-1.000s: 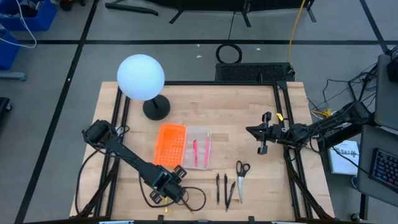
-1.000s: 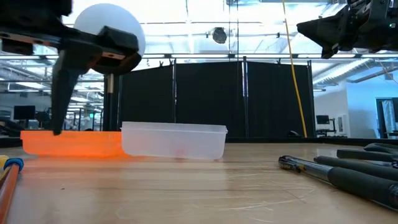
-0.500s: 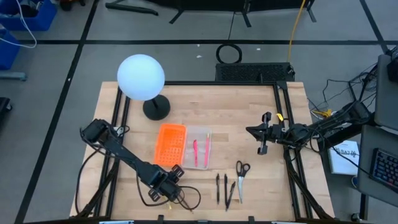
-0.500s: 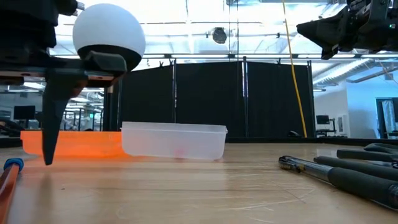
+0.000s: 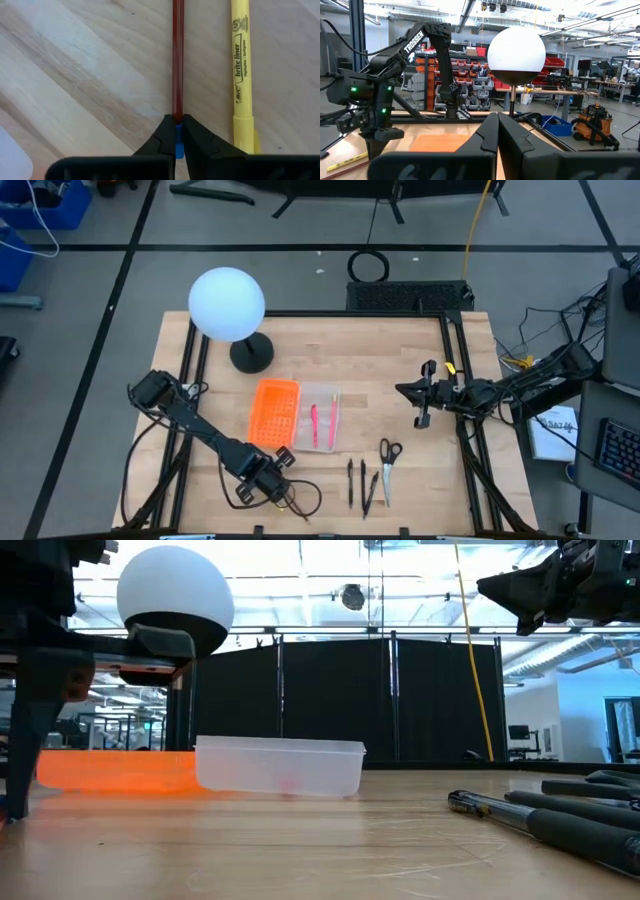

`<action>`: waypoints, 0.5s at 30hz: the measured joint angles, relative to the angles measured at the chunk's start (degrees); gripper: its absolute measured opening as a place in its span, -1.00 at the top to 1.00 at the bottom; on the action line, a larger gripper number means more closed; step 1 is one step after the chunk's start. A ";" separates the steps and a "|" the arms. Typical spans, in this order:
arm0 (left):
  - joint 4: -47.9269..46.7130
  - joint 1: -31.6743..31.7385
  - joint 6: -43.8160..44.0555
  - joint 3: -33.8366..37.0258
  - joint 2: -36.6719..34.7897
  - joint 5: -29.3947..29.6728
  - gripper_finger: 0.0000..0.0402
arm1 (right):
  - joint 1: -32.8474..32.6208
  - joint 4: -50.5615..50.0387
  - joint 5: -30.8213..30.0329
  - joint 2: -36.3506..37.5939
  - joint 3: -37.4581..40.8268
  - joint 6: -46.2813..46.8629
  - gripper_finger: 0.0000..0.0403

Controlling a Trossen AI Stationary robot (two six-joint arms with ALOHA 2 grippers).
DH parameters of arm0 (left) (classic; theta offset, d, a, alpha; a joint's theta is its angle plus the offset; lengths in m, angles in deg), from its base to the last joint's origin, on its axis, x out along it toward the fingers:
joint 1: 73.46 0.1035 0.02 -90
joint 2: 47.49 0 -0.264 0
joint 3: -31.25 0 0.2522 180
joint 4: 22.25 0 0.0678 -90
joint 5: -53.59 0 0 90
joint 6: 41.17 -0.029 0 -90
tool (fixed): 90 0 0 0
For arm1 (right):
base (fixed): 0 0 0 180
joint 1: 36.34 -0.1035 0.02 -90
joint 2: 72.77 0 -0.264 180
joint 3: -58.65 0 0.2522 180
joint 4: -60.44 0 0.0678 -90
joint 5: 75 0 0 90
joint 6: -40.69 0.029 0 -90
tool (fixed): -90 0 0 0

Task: Pick & place school supplies into a supply box
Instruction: Put the brown pencil into the supply box

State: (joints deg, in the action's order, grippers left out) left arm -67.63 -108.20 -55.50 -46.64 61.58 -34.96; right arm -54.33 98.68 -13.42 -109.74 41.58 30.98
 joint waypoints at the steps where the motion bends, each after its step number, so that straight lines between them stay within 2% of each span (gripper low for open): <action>1: -0.22 0.07 -0.09 -0.29 -0.09 -0.04 0.91 | 0.00 -0.02 0.00 -0.02 0.00 0.00 1.00; 4: -1.55 0.04 -1.83 -1.79 -0.60 1.31 0.86 | 0.01 0.00 0.00 -0.02 0.00 0.00 1.00; 11: -8.90 0.51 -10.71 -6.62 -5.99 12.82 0.94 | 0.02 -0.51 0.00 0.00 0.00 1.50 1.00; 15: -12.53 1.19 -22.68 -7.51 -11.26 17.13 0.91 | -0.07 -1.68 0.09 0.00 -0.01 3.01 1.00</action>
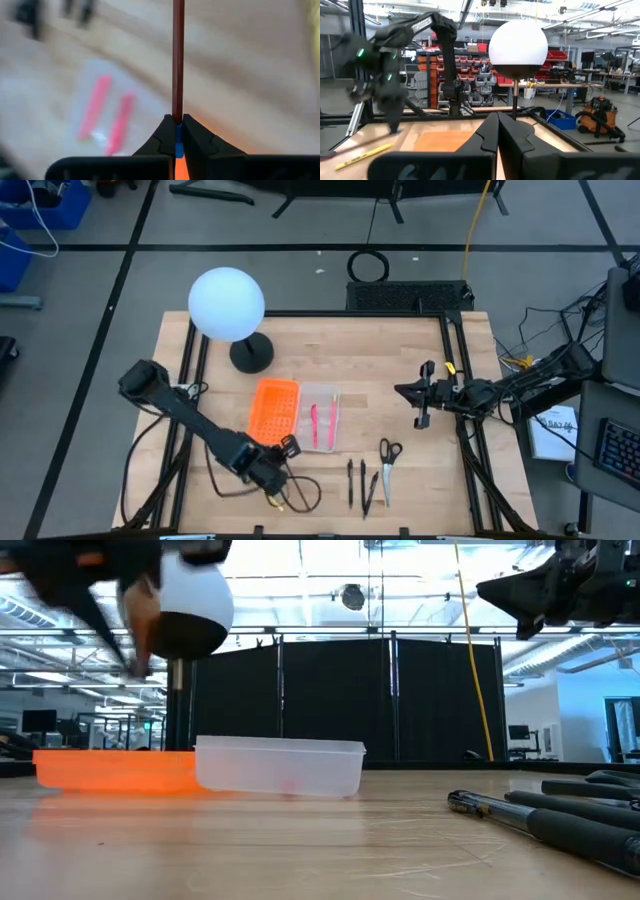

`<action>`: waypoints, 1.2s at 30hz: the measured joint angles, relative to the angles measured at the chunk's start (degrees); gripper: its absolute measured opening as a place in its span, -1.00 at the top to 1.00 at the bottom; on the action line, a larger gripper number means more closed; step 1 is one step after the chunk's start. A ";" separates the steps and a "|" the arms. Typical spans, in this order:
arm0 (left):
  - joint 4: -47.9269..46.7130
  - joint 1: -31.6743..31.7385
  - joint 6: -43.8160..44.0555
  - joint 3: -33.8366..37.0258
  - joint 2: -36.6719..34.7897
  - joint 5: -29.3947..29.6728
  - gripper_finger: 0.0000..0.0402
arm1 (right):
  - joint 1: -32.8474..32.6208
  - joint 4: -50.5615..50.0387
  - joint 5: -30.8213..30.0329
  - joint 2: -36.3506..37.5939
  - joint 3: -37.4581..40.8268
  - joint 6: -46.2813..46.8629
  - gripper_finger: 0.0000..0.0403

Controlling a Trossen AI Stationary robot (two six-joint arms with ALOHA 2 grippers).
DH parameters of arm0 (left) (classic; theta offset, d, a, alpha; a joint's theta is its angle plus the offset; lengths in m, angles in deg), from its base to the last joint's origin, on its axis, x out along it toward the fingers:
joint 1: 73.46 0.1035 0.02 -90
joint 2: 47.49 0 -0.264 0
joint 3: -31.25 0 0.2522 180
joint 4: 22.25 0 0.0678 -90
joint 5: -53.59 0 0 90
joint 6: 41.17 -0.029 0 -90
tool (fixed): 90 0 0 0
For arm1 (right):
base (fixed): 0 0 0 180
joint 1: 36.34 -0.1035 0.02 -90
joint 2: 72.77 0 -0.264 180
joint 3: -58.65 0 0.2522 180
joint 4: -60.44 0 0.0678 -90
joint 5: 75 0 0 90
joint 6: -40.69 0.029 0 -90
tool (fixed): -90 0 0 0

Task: Pick & place school supplies into a supply box
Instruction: Put the brown pencil into the supply box

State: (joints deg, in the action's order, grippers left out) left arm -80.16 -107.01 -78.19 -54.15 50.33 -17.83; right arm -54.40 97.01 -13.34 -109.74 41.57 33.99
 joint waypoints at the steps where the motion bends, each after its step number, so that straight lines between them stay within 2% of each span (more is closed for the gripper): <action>1: 0.46 0.43 -4.65 -0.16 -1.76 0.83 0.90 | 0.00 -0.19 0.03 -0.02 0.01 0.05 1.00; 4: 1.98 2.15 -16.33 -0.37 -5.85 3.87 0.89 | 0.00 -0.42 0.04 -0.11 0.01 0.45 1.00; 9: 2.50 9.19 -32.25 -0.34 -9.15 5.57 0.94 | 0.00 -0.89 0.09 -0.20 0.01 1.77 1.00; 13: 2.77 14.87 -41.22 -0.34 -8.62 4.90 0.93 | -0.01 -2.18 0.09 -0.21 0.01 1.72 1.00; 17: 8.16 20.01 -51.04 -0.32 -6.31 3.94 0.93 | -0.02 -4.09 0.09 -0.31 0.01 1.60 1.00; 19: 11.99 21.69 -54.99 -0.35 -5.09 0.93 0.94 | -0.02 -4.59 0.05 -0.35 0.01 1.46 1.00; 22: 13.01 23.98 -57.69 -0.36 -3.10 -4.20 0.94 | -0.02 -4.57 0.04 -0.37 0.00 1.46 1.00; 28: 12.89 29.88 -60.19 -0.34 -1.33 -9.36 0.94 | -0.05 -4.52 1.62 -0.44 0.00 2.99 1.00; 34: 13.12 35.54 -63.01 -0.34 -1.67 -10.44 0.94 | -0.04 -6.03 1.60 -0.63 0.00 3.04 1.00; 36: 11.63 36.87 -63.03 -0.35 -1.89 -12.82 0.93 | -0.04 -6.22 1.62 -0.79 -0.01 3.04 1.00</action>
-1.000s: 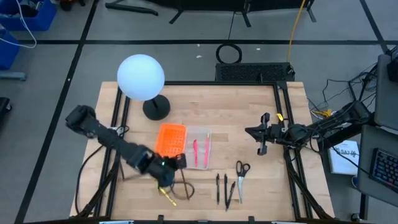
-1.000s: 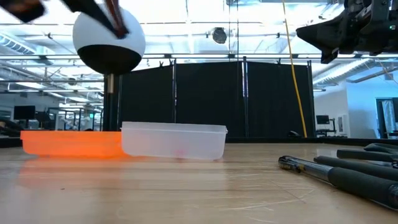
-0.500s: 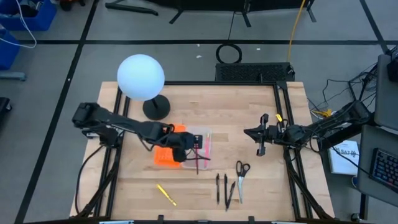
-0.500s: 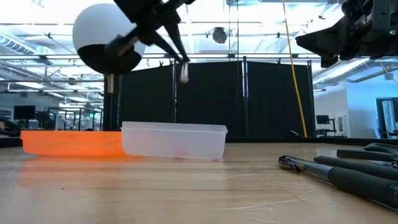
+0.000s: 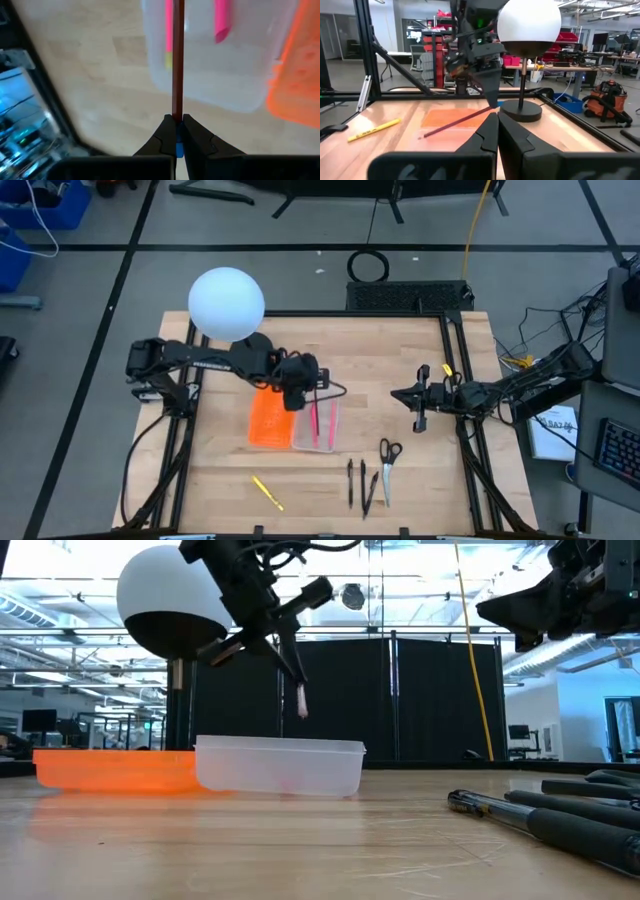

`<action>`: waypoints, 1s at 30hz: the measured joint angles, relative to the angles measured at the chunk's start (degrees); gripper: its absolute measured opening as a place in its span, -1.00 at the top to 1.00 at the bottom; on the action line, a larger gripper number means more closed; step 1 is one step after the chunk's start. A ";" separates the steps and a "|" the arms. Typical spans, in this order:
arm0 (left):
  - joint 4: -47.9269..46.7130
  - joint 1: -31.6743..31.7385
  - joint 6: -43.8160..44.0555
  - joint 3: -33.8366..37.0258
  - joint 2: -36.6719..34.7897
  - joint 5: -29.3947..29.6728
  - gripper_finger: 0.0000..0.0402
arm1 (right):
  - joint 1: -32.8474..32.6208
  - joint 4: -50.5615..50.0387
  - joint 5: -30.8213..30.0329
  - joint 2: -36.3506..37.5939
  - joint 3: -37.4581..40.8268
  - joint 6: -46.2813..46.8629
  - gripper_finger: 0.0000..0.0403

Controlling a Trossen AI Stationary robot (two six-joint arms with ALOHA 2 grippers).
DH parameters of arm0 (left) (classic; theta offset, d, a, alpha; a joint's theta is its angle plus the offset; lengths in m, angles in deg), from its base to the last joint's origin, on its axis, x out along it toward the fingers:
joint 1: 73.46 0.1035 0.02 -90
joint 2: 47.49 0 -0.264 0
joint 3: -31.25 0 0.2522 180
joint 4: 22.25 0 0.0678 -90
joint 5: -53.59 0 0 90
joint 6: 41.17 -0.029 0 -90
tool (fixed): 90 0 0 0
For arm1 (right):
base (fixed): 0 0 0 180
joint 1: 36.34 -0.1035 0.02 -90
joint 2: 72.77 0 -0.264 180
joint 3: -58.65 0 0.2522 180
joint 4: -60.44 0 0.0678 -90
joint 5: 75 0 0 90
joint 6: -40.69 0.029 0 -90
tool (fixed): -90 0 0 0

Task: Pick & place school supplies into a supply box
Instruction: Put the brown pencil into the supply box

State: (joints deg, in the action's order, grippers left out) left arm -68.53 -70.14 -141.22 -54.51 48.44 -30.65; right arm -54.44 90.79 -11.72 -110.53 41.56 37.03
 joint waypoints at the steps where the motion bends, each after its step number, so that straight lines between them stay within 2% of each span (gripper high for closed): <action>1: -1.02 0.53 0.02 -0.01 0.16 -1.50 0.93 | 0.00 -0.22 0.00 -0.04 0.01 0.00 1.00; 6: -4.12 1.61 1.01 0.83 0.65 -7.48 0.95 | 0.00 0.14 0.00 -0.09 0.02 0.00 1.00; 15: -4.88 2.94 -0.32 1.10 0.68 -14.31 0.88 | 0.00 2.82 0.00 -0.06 0.00 -1.84 1.00; 24: -2.60 5.07 0.11 1.15 4.68 -18.13 0.94 | 0.02 2.79 -0.03 -0.20 0.02 -1.97 1.00; 30: -1.66 5.02 -0.61 1.17 7.14 -17.12 0.88 | 0.02 2.55 -0.02 -0.23 0.01 -2.03 1.00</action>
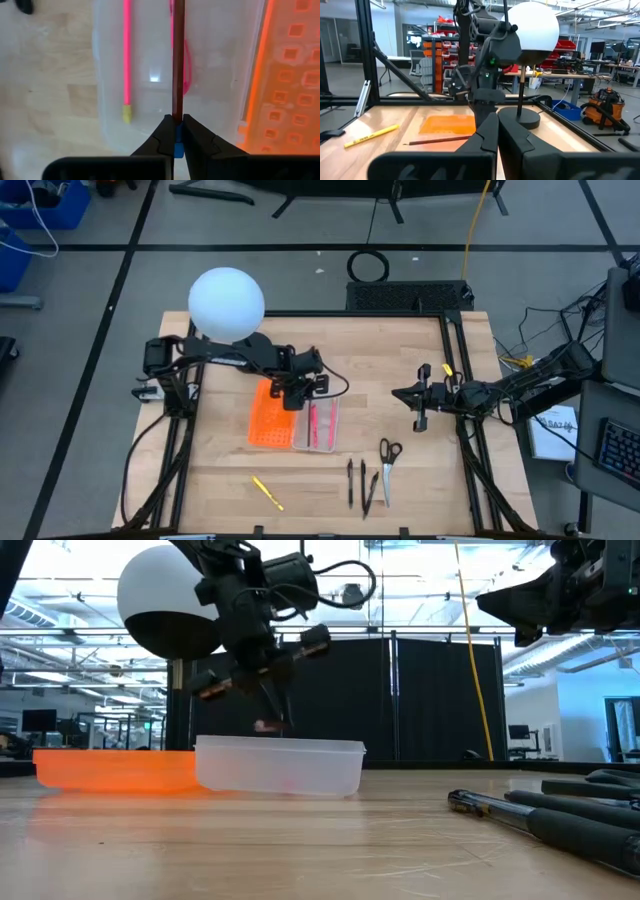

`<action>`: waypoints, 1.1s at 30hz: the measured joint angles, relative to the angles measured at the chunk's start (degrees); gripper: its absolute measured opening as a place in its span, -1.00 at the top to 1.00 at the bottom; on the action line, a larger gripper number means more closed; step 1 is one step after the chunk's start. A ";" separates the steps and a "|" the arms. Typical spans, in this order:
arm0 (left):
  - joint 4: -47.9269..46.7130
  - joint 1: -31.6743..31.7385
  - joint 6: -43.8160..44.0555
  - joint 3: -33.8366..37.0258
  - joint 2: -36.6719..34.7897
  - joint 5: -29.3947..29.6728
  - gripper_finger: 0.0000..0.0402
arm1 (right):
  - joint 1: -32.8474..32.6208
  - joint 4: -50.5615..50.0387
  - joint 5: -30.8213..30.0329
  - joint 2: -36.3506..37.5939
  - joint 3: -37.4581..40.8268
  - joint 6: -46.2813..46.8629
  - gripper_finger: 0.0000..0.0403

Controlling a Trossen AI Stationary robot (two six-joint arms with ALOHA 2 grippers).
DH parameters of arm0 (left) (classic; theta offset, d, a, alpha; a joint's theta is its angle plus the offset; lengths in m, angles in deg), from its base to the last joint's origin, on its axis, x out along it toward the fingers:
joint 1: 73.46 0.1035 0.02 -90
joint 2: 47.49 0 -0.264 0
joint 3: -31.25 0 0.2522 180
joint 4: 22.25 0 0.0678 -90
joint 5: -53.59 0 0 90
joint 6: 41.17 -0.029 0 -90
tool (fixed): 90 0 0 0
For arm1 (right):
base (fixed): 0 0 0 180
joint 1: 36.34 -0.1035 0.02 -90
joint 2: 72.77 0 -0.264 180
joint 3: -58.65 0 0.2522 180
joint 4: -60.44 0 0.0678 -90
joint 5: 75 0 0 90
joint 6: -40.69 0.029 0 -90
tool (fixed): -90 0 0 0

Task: Pick & place school supplies into a supply box
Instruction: Put the brown pencil into the supply box

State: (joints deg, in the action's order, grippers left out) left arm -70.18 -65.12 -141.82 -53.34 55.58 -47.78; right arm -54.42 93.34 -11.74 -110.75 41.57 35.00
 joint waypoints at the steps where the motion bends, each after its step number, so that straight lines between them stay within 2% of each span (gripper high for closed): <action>1: 0.00 0.04 0.00 0.00 0.32 0.02 0.90 | 0.00 0.11 0.00 -0.07 -0.01 0.01 1.00; 6: 0.63 0.33 -0.70 -0.02 2.86 0.15 0.94 | 0.00 0.22 -0.02 -0.26 0.00 0.02 1.00; 10: 0.63 0.58 -1.91 -0.02 4.06 2.18 0.87 | 0.00 0.25 -0.02 -0.30 0.01 0.04 1.00; 18: 1.33 2.41 -2.76 -0.02 4.22 3.97 0.94 | 0.00 0.29 -0.07 -0.30 0.00 0.04 1.00; 23: 0.69 3.28 -2.59 -0.02 4.21 3.90 0.88 | 0.00 0.27 -0.13 -0.30 0.00 -0.02 1.00; 29: 0.92 3.26 -0.53 -0.02 4.21 3.91 0.87 | 0.00 0.62 -0.15 -0.30 -0.01 -1.03 1.00; 33: 0.94 3.21 3.02 -0.02 4.21 3.93 0.78 | 0.00 0.95 -0.15 -0.30 0.01 -1.05 1.00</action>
State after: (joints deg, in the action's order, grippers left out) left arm -69.24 -61.91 -138.80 -53.36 59.79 -43.85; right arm -54.42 94.29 -11.89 -111.05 41.58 33.95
